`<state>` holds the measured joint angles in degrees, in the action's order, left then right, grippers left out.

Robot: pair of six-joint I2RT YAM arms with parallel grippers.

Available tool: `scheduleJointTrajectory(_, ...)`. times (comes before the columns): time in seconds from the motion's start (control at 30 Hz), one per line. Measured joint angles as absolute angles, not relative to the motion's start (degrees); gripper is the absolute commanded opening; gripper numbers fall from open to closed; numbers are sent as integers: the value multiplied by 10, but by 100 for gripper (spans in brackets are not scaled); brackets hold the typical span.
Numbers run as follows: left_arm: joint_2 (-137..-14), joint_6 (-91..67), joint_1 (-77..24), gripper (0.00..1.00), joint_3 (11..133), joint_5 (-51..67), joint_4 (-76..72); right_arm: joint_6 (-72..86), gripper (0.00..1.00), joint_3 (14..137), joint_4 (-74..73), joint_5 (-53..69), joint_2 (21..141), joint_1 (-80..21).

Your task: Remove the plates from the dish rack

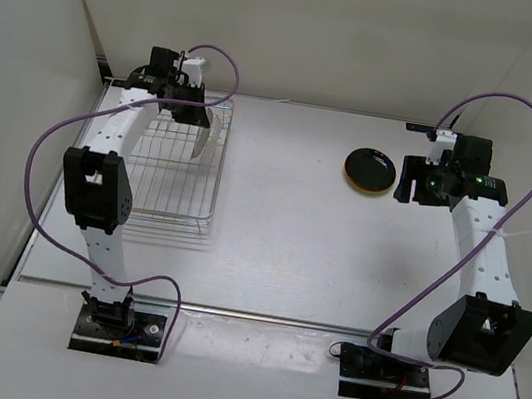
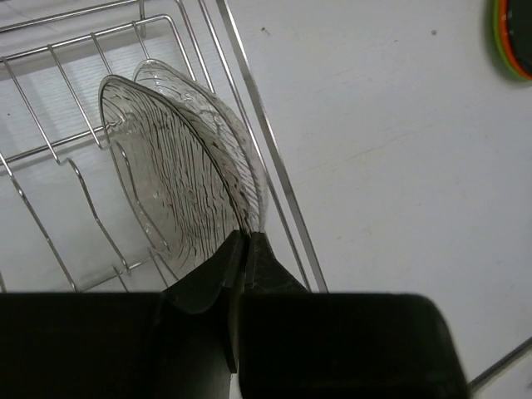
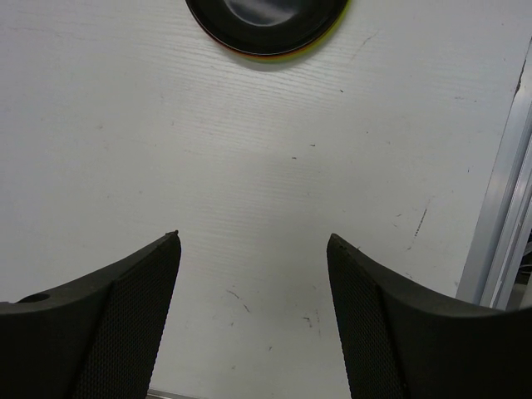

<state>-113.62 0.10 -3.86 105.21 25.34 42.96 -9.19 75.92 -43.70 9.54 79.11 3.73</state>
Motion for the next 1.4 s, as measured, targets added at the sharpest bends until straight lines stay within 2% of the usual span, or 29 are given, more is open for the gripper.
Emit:
scheduleJointTrajectory(0.33,-1018,3,-33,12,1153,279,497,-92,75,759,-436,95,790,37)
scheduleJointTrajectory(0.43,-969,37,-53,12,1168,239,509,-90,75,761,-437,99,788,37)
scheduleJointTrajectory(0.53,-922,89,-148,12,1142,131,510,-89,76,781,-455,125,788,37)
scheduleJointTrajectory(0.7,-895,212,-422,12,1013,-121,475,-95,79,882,-510,210,796,37)
scheduleJointTrajectory(0.8,-893,314,-555,12,887,-284,411,-97,99,945,-534,276,796,37)
scheduleJointTrajectory(0.97,-893,509,-711,12,722,-475,313,-101,99,988,-555,351,791,26)
scheduleJointTrajectory(1.13,-893,619,-786,12,698,-555,239,-107,95,993,-579,345,791,-26)
scheduleJointTrajectory(1.4,-908,677,-870,12,700,-598,180,-120,80,977,-590,339,786,-88)
